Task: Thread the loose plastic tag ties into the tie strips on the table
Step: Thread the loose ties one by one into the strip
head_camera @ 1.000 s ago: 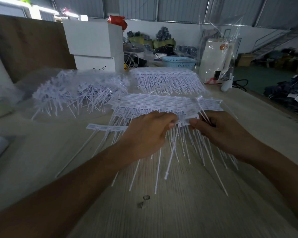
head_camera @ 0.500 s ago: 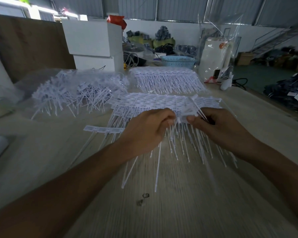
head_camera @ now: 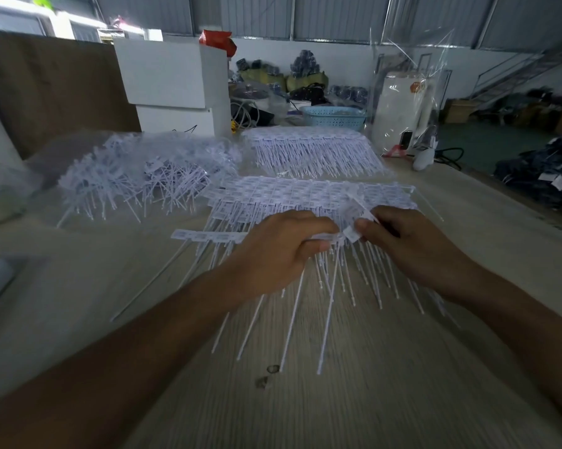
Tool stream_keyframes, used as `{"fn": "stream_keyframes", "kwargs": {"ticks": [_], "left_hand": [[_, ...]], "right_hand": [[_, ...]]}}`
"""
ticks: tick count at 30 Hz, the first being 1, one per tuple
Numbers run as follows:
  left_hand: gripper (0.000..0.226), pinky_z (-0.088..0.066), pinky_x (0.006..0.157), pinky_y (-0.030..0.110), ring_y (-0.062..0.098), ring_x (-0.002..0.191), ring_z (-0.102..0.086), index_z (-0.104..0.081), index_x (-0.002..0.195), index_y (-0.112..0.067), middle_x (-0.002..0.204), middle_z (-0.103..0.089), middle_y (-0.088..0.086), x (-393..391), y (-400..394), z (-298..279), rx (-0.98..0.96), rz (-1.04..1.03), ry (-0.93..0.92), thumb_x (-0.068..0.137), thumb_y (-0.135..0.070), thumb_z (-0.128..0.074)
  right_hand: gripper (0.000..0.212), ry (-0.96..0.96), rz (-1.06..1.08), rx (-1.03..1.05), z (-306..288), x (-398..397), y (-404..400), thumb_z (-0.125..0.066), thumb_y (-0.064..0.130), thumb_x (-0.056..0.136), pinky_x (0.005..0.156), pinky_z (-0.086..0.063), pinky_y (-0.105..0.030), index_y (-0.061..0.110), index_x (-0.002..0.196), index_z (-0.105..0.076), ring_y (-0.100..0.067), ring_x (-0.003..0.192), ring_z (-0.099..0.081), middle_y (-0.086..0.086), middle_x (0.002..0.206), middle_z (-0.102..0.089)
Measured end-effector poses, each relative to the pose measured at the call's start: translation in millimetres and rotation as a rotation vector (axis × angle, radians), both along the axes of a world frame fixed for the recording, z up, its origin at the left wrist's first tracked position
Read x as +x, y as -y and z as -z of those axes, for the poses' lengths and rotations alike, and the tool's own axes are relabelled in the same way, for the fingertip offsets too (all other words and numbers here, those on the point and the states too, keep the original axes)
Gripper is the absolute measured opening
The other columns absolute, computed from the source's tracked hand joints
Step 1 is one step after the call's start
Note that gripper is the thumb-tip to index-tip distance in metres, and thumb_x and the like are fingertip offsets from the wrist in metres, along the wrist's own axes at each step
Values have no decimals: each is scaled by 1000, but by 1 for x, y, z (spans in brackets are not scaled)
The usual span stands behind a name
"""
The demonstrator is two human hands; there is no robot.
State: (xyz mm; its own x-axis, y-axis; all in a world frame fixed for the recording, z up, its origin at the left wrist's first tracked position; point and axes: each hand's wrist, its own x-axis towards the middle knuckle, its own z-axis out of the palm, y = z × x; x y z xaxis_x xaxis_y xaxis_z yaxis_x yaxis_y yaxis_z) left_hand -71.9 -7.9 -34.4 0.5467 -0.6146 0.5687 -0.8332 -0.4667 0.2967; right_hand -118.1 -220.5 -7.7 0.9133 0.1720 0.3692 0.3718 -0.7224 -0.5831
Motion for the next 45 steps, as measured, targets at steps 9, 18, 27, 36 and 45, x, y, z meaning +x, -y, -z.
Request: {"fn": "stream_keyframes", "kwargs": {"ticks": [9,18,27,36,45], "left_hand": [[24,-53,81,44,25,94,-66,-72,116,-9,103,-70,10,1,-2,-2,-6,54,-48,97,-17,-61],[29,-51,83,42,20,96,-63,-70,121,-14,106,-65,1,-8,8,-4,-45,20,-32,96,-27,-62],[27,-50,85,42,19,98,-63,-69,119,-18,108,-66,-4,-10,7,-2,-63,-45,-62,95,-28,-66],[19,-51,76,41,13,87,-63,-67,108,-18,98,-66,-8,-11,6,-5,-207,-51,-21,91,-26,-71],[13,-54,76,44,12,92,-65,-56,107,-23,96,-65,-12,-12,1,-9,-241,-31,-20,96,-28,-61]], "right_hand": [[21,141,-48,-107,16,5,-2,-36,38,102,51,-32,-31,21,90,-41,-10,52,-44,3,63,-46],[24,140,155,246,0,12,22,-52,33,103,57,-35,-27,25,88,-70,-2,47,-43,15,52,-50],[34,-46,-136,741,3,2,-4,-44,38,105,42,-33,-26,11,96,-63,-15,48,-35,-1,63,-42],[34,-64,28,524,0,-3,-8,-59,44,95,43,-28,-24,14,84,-72,-10,44,-31,3,52,-36],[37,-414,-108,657,-1,-4,-13,-63,44,92,39,-22,-19,17,69,-65,-11,43,-21,2,55,-25]]}}
